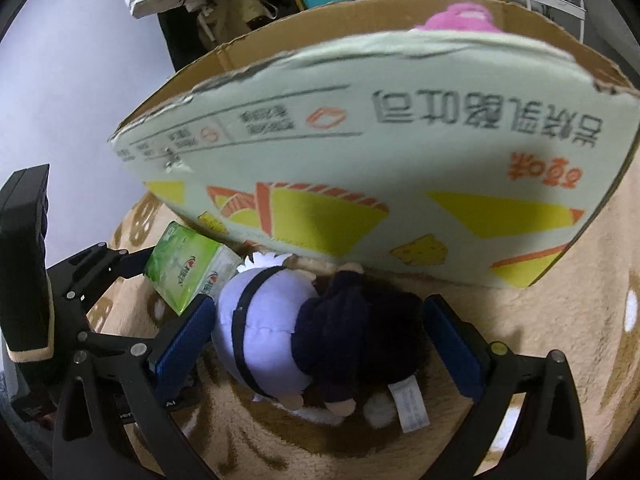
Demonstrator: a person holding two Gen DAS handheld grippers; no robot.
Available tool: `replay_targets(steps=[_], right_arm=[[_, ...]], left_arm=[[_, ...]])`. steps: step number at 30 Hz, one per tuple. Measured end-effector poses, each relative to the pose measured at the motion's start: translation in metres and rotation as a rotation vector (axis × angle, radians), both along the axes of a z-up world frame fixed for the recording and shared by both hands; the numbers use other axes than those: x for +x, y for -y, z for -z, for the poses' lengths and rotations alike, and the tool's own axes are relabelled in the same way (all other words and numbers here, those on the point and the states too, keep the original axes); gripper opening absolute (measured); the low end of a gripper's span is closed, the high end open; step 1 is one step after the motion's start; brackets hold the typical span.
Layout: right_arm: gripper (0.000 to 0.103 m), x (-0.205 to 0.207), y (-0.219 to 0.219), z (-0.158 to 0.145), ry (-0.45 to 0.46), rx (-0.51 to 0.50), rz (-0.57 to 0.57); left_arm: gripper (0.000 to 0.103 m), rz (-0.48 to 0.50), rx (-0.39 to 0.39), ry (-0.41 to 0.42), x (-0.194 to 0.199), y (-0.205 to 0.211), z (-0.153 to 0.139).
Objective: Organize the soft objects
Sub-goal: 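Grasp the green tissue pack with the left tool while the right tool grasps the purple-haired white plush, then lift the tissue pack and plush over the box and open both tools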
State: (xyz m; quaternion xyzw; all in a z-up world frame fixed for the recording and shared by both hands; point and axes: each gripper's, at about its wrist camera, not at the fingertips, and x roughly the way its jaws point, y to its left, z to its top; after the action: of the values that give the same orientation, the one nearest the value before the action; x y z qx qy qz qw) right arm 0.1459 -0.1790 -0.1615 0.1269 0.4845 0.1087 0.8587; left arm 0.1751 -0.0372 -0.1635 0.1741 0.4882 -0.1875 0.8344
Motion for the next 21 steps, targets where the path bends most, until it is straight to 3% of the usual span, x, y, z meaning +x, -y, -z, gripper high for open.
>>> replay_targets(steps=[2,3,13,21], right_arm=[[0.097,0.0,-0.003,0.0,0.006,0.004,-0.014],[0.089,0.0,-0.004,-0.001,0.01,0.015,-0.023],[0.083,-0.01,-0.019,-0.018,0.073,-0.081,-0.04],[0.083,-0.031,0.001,-0.048,0.133,-0.078,0.014]], left_arm=[[0.076,-0.008,-0.005,-0.002,-0.003,-0.004,-0.001],[0.076,-0.013,-0.007,-0.004,-0.006,-0.005,-0.002],[0.076,-0.03,0.013,0.031,-0.027,-0.011,-0.018],[0.076,-0.041,-0.007,0.085,-0.049,-0.016,-0.046]])
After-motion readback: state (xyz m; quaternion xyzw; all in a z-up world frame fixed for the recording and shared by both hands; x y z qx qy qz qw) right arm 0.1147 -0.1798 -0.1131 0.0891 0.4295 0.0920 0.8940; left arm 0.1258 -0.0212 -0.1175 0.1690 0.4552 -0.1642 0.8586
